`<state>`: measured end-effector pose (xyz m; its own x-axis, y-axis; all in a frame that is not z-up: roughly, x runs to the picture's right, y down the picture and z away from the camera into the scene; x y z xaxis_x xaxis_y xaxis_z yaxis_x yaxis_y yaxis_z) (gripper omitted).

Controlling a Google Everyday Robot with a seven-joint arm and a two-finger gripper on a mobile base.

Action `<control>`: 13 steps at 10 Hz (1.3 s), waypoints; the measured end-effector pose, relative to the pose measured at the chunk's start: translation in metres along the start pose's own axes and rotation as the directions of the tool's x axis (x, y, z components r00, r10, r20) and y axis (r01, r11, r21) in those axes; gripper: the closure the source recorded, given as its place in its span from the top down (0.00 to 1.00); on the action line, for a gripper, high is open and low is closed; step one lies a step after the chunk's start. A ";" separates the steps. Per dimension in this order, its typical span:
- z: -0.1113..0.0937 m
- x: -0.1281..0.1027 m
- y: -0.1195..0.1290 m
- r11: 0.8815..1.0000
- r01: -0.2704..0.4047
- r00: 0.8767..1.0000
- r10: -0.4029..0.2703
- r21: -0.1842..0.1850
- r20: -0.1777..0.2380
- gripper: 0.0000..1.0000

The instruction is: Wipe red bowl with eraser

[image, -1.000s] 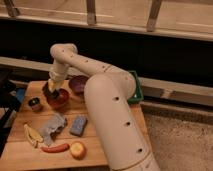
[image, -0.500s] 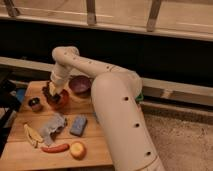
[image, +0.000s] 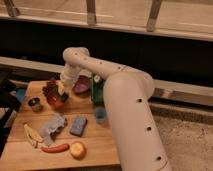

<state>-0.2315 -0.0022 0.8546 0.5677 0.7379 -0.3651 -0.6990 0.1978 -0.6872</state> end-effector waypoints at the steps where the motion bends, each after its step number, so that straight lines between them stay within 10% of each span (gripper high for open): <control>1: 0.005 -0.011 0.005 1.000 0.005 1.000 -0.005 -0.004 0.005 0.00; 7: 0.015 -0.004 0.033 0.998 0.059 0.998 -0.059 -0.028 -0.017 0.00; 13: -0.003 0.009 0.003 1.000 0.003 1.000 -0.003 -0.001 -0.007 0.00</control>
<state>-0.2267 0.0034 0.8476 0.5726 0.7330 -0.3674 -0.6972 0.1994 -0.6886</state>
